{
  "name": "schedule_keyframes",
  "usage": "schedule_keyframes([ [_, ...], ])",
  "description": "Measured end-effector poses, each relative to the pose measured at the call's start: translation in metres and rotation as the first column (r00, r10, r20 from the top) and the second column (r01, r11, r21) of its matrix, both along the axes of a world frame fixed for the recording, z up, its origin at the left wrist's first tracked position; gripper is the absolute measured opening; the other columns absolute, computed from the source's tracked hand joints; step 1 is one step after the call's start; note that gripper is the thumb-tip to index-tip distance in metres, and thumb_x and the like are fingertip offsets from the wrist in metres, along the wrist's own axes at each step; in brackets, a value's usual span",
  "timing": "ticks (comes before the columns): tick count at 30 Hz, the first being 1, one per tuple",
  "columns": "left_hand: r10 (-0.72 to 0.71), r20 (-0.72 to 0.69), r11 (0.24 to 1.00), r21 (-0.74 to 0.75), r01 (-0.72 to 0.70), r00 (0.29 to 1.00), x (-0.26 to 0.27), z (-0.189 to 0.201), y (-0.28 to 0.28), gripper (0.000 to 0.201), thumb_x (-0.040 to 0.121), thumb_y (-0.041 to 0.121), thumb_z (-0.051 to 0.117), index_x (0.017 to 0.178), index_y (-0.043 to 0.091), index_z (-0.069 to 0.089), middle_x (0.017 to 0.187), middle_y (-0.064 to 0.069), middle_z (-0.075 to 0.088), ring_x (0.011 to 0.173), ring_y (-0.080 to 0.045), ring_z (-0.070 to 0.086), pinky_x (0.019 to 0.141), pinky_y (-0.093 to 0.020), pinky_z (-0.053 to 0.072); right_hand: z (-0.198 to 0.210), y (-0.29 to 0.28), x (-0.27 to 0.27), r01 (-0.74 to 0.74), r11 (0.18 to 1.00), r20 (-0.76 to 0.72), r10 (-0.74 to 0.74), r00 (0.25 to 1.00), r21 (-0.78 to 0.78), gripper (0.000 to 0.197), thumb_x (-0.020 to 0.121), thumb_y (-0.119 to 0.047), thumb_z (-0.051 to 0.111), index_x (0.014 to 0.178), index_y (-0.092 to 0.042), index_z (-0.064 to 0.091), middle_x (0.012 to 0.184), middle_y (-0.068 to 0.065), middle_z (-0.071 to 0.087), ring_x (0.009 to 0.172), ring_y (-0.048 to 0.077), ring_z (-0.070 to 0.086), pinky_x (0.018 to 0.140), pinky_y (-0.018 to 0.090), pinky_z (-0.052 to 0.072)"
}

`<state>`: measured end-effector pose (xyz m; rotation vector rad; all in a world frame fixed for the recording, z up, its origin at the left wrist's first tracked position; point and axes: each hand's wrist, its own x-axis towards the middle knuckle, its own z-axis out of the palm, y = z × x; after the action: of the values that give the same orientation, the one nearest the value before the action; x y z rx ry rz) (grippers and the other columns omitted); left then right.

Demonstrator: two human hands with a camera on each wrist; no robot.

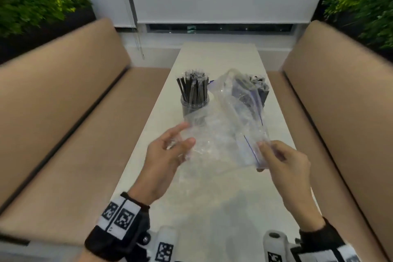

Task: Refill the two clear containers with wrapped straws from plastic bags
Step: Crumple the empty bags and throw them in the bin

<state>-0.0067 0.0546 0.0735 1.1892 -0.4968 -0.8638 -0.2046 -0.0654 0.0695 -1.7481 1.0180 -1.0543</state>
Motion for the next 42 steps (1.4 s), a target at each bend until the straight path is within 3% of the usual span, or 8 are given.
schedule_keyframes([
  [8, -0.116, 0.296, 0.990, 0.116, 0.085, 0.948, 0.083, 0.029, 0.035, 0.079, 0.074, -0.016, 0.068, 0.132, 0.036, 0.058, 0.127, -0.002, 0.059, 0.077, -0.025, 0.045, 0.063, -0.023, 0.051, 0.020, 0.002, 0.063, -0.186, 0.982, 0.183, 0.188, 0.965, -0.023, 0.060, 0.072, -0.059, 0.063, 0.127, -0.048, 0.044, 0.134, -0.022, 0.049, 0.126, 0.000, 0.048, 0.101, 0.032, 0.042],
  [11, -0.376, 0.428, 0.927, 0.178, 0.331, 0.822, 0.074, 0.039, 0.032, 0.079, 0.078, -0.018, 0.062, 0.128, 0.042, 0.060, 0.116, 0.009, 0.059, 0.056, -0.024, 0.032, 0.057, -0.020, 0.042, 0.039, 0.011, 0.092, -0.426, 0.800, -0.285, 0.328, 0.900, -0.423, 0.091, 0.065, -0.073, 0.064, 0.142, -0.061, 0.015, 0.158, -0.015, 0.018, 0.149, 0.014, 0.013, 0.118, 0.050, 0.012],
  [15, -0.391, 0.408, 0.909, 0.028, 0.416, 0.825, 0.090, 0.063, 0.037, 0.073, 0.071, -0.013, 0.062, 0.123, 0.038, 0.066, 0.113, 0.017, 0.062, 0.062, -0.038, 0.031, 0.054, -0.018, 0.038, 0.036, -0.014, 0.123, -0.557, 0.808, -0.729, 0.263, 0.632, -0.192, 0.079, 0.068, -0.063, 0.069, 0.139, -0.051, 0.035, 0.112, -0.018, 0.060, 0.119, 0.014, 0.049, 0.113, 0.059, 0.009],
  [20, -0.182, 0.049, 0.983, -0.016, 0.183, 0.982, 0.141, 0.047, 0.036, 0.063, 0.080, -0.021, 0.054, 0.119, 0.026, 0.067, 0.102, 0.003, 0.073, 0.053, -0.008, 0.061, 0.044, -0.011, 0.051, 0.014, -0.049, 0.128, -0.509, 0.795, -0.269, 0.596, 0.757, 0.328, 0.007, 0.080, -0.022, 0.074, 0.076, -0.015, 0.075, 0.077, -0.002, 0.074, 0.078, 0.015, 0.067, 0.080, 0.028, 0.048],
  [23, -0.189, 0.111, 0.946, 0.286, 0.151, 0.976, 0.174, -0.017, 0.024, 0.064, 0.068, 0.015, 0.079, 0.128, 0.026, 0.062, 0.125, 0.000, 0.068, 0.095, -0.031, 0.060, 0.082, -0.030, 0.054, -0.023, -0.049, 0.148, -0.400, 0.798, -0.328, 0.564, 0.757, 0.451, 0.024, 0.080, -0.014, 0.073, 0.062, -0.014, 0.058, 0.059, -0.007, 0.051, 0.057, 0.006, 0.047, 0.057, 0.018, 0.035],
  [29, -0.334, 0.863, 0.818, 0.465, -0.338, 0.379, 0.151, -0.097, 0.017, 0.060, 0.095, 0.038, 0.054, 0.150, 0.032, 0.031, 0.155, -0.003, 0.022, 0.141, -0.024, 0.031, 0.111, -0.042, 0.034, -0.110, -0.044, 0.175, -0.167, 0.813, -0.383, 0.431, 0.817, 0.558, 0.025, 0.069, 0.004, 0.066, 0.060, -0.012, 0.050, 0.062, 0.002, 0.048, 0.059, 0.018, 0.045, 0.054, 0.026, 0.036],
  [35, -0.835, 0.430, 0.416, 0.902, -0.120, 0.344, 0.114, -0.121, 0.008, 0.141, 0.052, 0.094, 0.049, 0.150, 0.027, -0.027, 0.154, 0.003, -0.040, 0.143, -0.028, -0.035, 0.112, -0.067, -0.015, -0.125, -0.036, 0.178, -0.169, 0.790, -0.177, 0.330, 0.927, 0.590, 0.006, 0.072, -0.006, 0.057, 0.077, -0.007, 0.054, 0.073, 0.012, 0.058, 0.068, 0.024, 0.054, 0.062, 0.032, 0.040],
  [42, -0.654, 0.647, 0.564, 0.762, -0.318, 0.392, 0.095, -0.147, -0.007, 0.075, 0.080, 0.048, 0.062, 0.145, 0.022, 0.034, 0.142, -0.002, 0.048, 0.133, -0.028, 0.044, 0.104, -0.047, 0.038, -0.096, -0.031, 0.162, -0.330, 0.668, 0.127, 0.334, 0.934, 0.667, 0.033, 0.062, -0.002, 0.056, 0.094, -0.007, 0.060, 0.064, 0.011, 0.063, 0.058, 0.022, 0.059, 0.064, 0.037, 0.043],
])
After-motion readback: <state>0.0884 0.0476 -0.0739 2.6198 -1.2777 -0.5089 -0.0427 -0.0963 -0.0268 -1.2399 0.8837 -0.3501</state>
